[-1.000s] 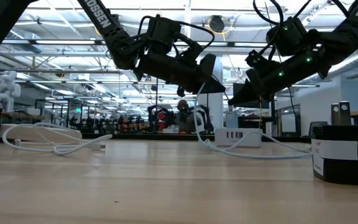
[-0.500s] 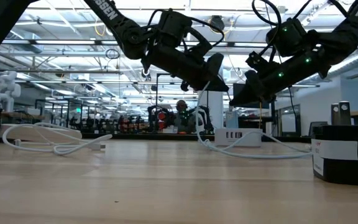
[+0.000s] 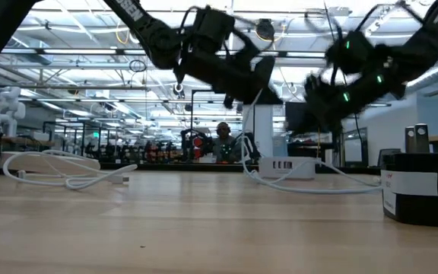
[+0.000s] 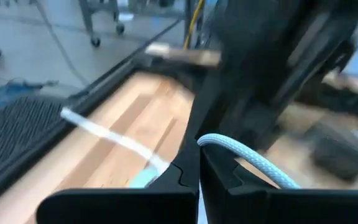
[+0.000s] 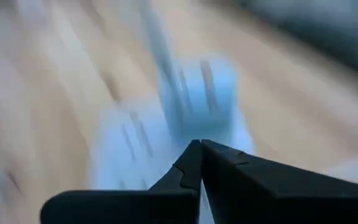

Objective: Insert USB
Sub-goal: Insert the middle white charger cable into the white charger adapter

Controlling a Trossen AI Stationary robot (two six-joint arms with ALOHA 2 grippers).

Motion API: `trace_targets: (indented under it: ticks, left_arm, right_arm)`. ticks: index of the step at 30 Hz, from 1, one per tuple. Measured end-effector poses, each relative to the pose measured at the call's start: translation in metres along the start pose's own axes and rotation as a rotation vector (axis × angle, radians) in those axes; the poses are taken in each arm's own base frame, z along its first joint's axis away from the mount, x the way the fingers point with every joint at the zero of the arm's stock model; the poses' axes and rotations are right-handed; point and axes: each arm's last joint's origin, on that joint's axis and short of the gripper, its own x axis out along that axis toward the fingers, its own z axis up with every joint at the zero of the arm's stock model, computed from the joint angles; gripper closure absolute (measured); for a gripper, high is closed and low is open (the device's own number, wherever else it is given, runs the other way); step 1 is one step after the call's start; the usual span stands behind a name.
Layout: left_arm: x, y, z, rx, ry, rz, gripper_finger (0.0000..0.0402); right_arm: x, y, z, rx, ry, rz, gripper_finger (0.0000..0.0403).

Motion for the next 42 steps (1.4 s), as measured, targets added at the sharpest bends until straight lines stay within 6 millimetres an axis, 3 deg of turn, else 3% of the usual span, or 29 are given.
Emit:
trace_targets:
  ticks: [2, 4, 8, 11, 14, 19, 24, 30, 35, 38, 42]
  left_arm:
    - [-0.001, -0.002, 0.01, -0.001, -0.033, -0.007, 0.0399]
    - [0.0, -0.002, 0.014, 0.0, -0.023, -0.007, 0.0399]
    - [0.002, -0.002, 0.017, 0.003, -0.009, -0.001, 0.0399]
    - [0.003, -0.002, 0.017, -0.017, -0.006, 0.004, 0.0399]
    - [0.003, 0.003, 0.013, -0.036, 0.034, 0.021, 0.0399]
    - [0.003, 0.009, 0.011, -0.061, 0.052, 0.037, 0.0399]
    - [0.003, 0.009, 0.011, -0.111, 0.055, -0.024, 0.0399]
    - [0.001, 0.009, 0.013, -0.132, 0.062, -0.068, 0.04]
    - [-0.008, 0.009, 0.027, -0.113, 0.034, -0.068, 0.04]
    - [-0.011, 0.01, 0.029, -0.105, 0.051, -0.064, 0.04]
    - [-0.012, 0.01, 0.029, -0.097, 0.053, -0.062, 0.04]
  right_arm:
    - [0.0, -0.002, -0.009, -0.001, 0.077, -0.017, 0.0401]
    - [0.001, 0.0, 0.006, 0.011, 0.032, -0.009, 0.0401]
    - [0.003, 0.002, 0.011, -0.007, 0.085, -0.006, 0.0401]
    - [-0.001, 0.006, 0.029, -0.036, 0.062, 0.01, 0.0402]
    - [-0.01, 0.004, 0.026, -0.06, 0.169, -0.002, 0.0402]
    - [-0.036, 0.004, 0.035, -0.065, 0.181, 0.04, 0.0402]
    - [-0.053, 0.006, 0.05, -0.034, 0.07, 0.075, 0.0401]
    - [-0.046, 0.009, 0.054, -0.04, 0.017, 0.129, 0.0341]
    - [-0.037, 0.011, 0.06, -0.048, 0.017, 0.131, 0.0291]
    - [-0.032, 0.013, 0.065, -0.055, 0.019, 0.126, 0.0292]
    - [-0.029, 0.014, 0.07, -0.077, 0.014, 0.117, 0.0338]
